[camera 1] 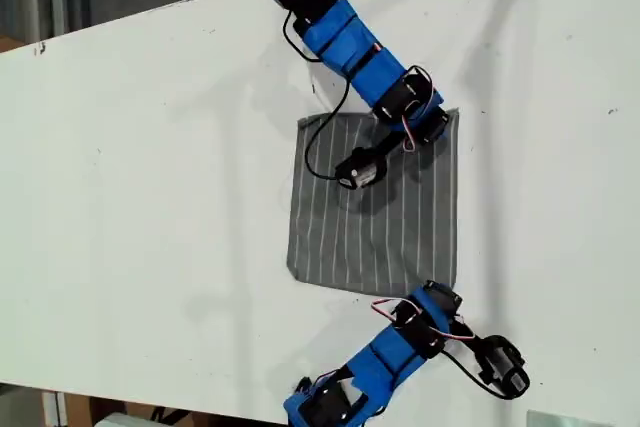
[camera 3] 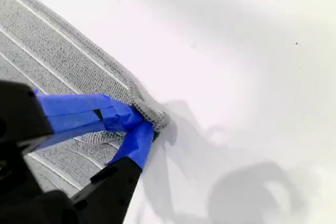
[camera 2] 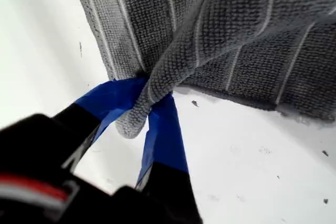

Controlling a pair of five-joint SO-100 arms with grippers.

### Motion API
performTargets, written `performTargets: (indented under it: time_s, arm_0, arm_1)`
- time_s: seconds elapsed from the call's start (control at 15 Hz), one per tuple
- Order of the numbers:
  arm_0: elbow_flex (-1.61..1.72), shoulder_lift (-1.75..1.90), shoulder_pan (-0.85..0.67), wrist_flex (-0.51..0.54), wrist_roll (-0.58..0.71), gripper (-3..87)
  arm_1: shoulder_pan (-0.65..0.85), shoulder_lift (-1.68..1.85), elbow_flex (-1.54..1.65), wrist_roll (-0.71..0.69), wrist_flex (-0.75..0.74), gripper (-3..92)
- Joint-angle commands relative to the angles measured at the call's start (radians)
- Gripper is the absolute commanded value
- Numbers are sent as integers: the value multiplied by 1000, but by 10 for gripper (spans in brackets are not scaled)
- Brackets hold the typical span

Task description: Grasp corners of a square towel and fold twice.

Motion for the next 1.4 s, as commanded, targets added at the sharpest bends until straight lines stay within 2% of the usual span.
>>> performTargets:
  time_s: [0.0,0.2,0.4,0.67,0.93,1.07,1.2,1.33]
  arm_0:
    - [-34,120,-46,-38,133,-2]
    - [-35,206,-78,-156,351,-2]
    - [-17,337,-107,-164,469,-2]
    - [11,472,-130,-153,538,-2]
    - [52,560,-155,-153,551,-2]
    - [109,635,-184,-155,552,-2]
    - [218,747,-249,-150,551,-2]
    - [485,939,-357,-227,549,-2]
  arm_1:
    - [-9,118,-60,-20,28,-2]
    - [3,193,-61,-55,31,-2]
    - [15,299,-66,-130,5,-2]
    - [41,479,-21,-195,-6,-2]
    - [202,681,310,-133,9,-2]
    - [256,690,376,-126,18,-2]
    - [291,701,388,-132,38,-2]
    - [350,756,449,-137,46,-2]
